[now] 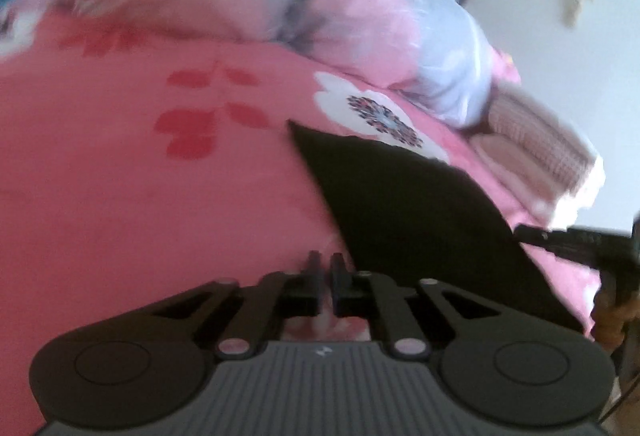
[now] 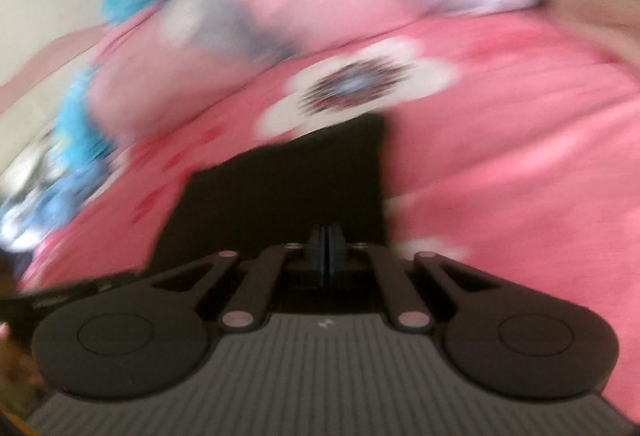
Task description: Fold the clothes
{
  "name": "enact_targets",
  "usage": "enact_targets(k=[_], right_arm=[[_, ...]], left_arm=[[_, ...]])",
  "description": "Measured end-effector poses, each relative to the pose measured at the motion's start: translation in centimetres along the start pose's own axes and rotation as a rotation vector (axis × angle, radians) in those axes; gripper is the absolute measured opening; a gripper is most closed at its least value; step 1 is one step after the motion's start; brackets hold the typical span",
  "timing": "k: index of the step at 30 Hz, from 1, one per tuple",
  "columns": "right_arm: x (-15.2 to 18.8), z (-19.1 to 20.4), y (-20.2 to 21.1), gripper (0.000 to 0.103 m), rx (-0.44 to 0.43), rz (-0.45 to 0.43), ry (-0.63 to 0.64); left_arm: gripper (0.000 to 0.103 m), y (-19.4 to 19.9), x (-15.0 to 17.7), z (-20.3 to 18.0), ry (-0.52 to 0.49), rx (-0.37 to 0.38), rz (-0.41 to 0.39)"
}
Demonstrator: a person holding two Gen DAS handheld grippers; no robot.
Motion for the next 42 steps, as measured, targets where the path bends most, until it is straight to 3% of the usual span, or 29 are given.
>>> enact_targets(k=[1, 4, 7, 9, 12, 16, 18, 20, 22, 24, 26, 27, 31, 34, 37, 39, 42], right_arm=[[-0.2, -0.2, 0.8, 0.006, 0.022, -0.022, -0.006], [0.1, 2.0, 1.3, 0.006, -0.051, -0.029, 0.027], [1.3, 6.0, -0.2, 0.006, -0.191, 0.036, 0.1], [2.3, 7.4, -1.3, 0.006, -0.241, 0.088, 0.125], [2.6, 4.7, -2.0, 0.004, -0.163, 0.107, 0.045], [1.7, -3.7, 1.2, 0.0, -0.092, -0.042, -0.371], [0.5, -3.5, 2.7, 0.006, 0.02, -0.072, -0.313], [-0.3, -2.3, 2.8, 0.006, 0.02, -0.061, -0.271], [-0.6, -0.3, 1.4, 0.006, -0.075, -0.008, -0.242], [-0.6, 1.7, -0.9, 0.006, -0.166, 0.067, -0.214], [-0.4, 3.2, -3.6, 0.006, -0.245, 0.148, -0.194], [-0.6, 2.6, -4.8, 0.006, -0.245, 0.164, -0.214], [-1.6, -0.2, -9.2, 0.0, -0.242, 0.215, -0.3], [-4.6, -4.2, -8.5, 0.0, -0.121, 0.075, -0.362], [-6.9, -3.8, -6.5, 0.005, -0.046, 0.013, -0.291], [-6.4, -1.0, -6.7, 0.006, -0.153, 0.084, -0.226], [-3.4, 4.2, -8.6, 0.008, -0.347, 0.323, -0.092]], left_arm=[[0.005, -0.1, 0.0, 0.5, 0.034, 0.016, 0.009], [0.005, 0.0, 0.0, 0.6, 0.034, 0.014, -0.002], [0.005, 0.1, 0.1, 0.8, 0.04, 0.023, -0.01], [0.005, 0.2, 0.2, 1.0, 0.057, 0.036, -0.009], [0.005, 0.0, 0.2, 1.2, 0.074, 0.047, -0.013], [0.005, 0.3, 0.1, 1.2, 0.076, 0.049, -0.029], [0.019, 0.9, 0.0, 0.6, 0.046, 0.032, -0.063], [0.036, 2.3, 0.0, -0.5, -0.015, 0.018, -0.121], [0.044, 3.7, 0.1, -2.0, -0.083, 0.049, -0.155], [0.059, 4.2, 1.0, -3.6, -0.152, 0.104, -0.109], [0.061, 4.0, 2.3, -4.9, -0.216, 0.128, -0.04], [0.061, 3.8, 3.1, -5.2, -0.242, 0.12, -0.027], [0.061, 4.1, 4.3, -5.4, -0.288, 0.105, -0.057], [0.06, 3.8, 4.2, -4.8, -0.248, 0.133, -0.047], [0.06, 3.7, 4.2, -4.3, -0.223, 0.152, -0.049], [0.06, 3.6, 4.2, -4.3, -0.224, 0.154, -0.055], [0.06, 3.6, 4.3, -4.2, -0.225, 0.156, -0.06]])
Point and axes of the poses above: each gripper's, at about its wrist camera, not at the fingertips, and y roughly against the way its jaws point, z to its left, x to its underside, the point moved 4 cm from there along -y, roughly the way its jaws point, and after that the axes turned 13 degrees about -x, right-handed, at the moved point
